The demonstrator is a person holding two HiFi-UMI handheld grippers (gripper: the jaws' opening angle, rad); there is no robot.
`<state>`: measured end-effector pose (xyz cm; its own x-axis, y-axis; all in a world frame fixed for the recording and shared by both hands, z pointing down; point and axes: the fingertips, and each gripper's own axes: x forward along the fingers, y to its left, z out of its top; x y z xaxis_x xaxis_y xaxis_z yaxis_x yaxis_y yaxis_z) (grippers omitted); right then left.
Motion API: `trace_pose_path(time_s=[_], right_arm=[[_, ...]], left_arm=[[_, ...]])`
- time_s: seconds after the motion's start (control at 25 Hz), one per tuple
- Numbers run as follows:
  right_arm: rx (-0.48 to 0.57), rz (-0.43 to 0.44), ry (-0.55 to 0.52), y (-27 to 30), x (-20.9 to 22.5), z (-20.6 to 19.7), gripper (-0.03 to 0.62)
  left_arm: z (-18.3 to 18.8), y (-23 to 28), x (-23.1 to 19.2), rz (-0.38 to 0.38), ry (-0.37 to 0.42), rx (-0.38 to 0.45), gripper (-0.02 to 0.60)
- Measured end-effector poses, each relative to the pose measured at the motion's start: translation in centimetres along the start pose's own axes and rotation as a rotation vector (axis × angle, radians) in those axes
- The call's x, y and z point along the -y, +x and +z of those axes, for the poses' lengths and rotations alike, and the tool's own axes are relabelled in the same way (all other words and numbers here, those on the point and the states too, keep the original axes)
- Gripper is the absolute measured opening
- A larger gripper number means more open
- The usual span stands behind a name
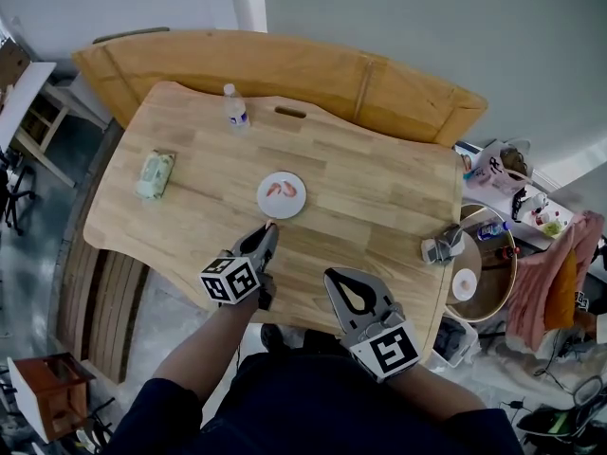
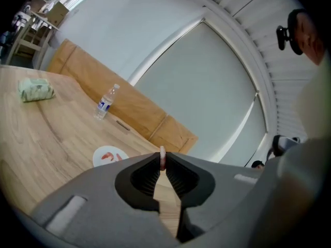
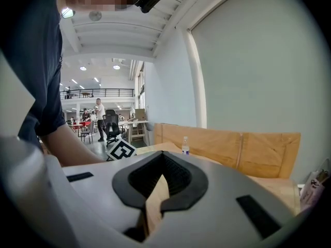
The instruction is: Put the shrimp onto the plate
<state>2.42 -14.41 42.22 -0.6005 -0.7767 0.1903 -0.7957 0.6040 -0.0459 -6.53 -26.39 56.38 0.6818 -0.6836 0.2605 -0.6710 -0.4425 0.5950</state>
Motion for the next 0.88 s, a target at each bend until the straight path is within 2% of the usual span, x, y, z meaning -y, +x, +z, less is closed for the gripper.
trace_pose_path(time_s=[0.48,0.88], right_arm=[[-0.056,-0.027,0.001,-0.4,2.3,-1.4,0.009],[-0.095,-0.055,0.038,-0.8,3.8,-3.2,0.009]], left_arm=[[-4.1,6.3,-8.7,0.114,-0.162,-0.100,0.038],[-5.5,10.2,-12.5,0.158,-0.343,-0.119,0.038]])
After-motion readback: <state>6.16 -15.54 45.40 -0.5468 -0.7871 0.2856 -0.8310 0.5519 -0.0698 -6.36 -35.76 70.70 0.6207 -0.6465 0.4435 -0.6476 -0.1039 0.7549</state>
